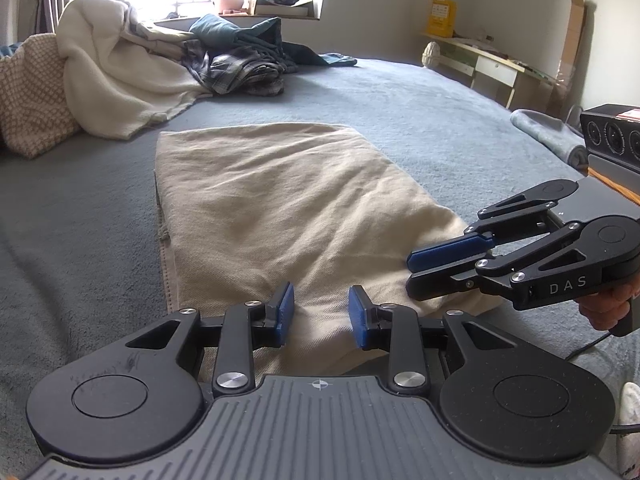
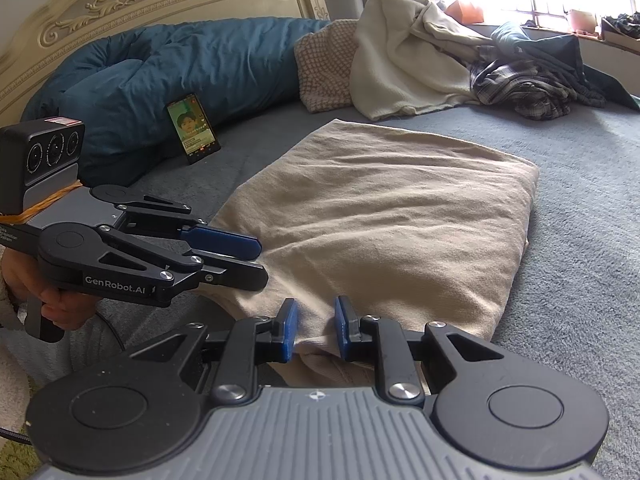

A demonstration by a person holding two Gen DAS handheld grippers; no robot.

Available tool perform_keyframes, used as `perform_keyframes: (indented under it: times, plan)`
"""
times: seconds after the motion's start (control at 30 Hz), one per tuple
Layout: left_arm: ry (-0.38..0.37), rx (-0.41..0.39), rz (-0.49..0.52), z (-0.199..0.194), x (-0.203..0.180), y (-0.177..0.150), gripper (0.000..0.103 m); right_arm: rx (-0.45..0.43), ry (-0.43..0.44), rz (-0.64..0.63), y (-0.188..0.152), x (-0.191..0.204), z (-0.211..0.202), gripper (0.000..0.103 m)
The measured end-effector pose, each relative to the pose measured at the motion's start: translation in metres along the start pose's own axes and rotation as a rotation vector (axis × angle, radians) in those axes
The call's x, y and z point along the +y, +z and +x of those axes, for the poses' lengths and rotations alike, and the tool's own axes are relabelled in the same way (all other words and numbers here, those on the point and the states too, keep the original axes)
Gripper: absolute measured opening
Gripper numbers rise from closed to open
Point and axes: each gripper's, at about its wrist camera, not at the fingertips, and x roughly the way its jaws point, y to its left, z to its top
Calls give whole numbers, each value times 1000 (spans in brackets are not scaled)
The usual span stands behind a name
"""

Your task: Fold clothes

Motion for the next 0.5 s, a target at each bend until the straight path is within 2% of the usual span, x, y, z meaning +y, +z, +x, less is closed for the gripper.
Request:
perform_keyframes:
  times: [0.5]
  plan:
    - [2,-2,-1,1,0,0,31,-4,1,3,0,0,1,21]
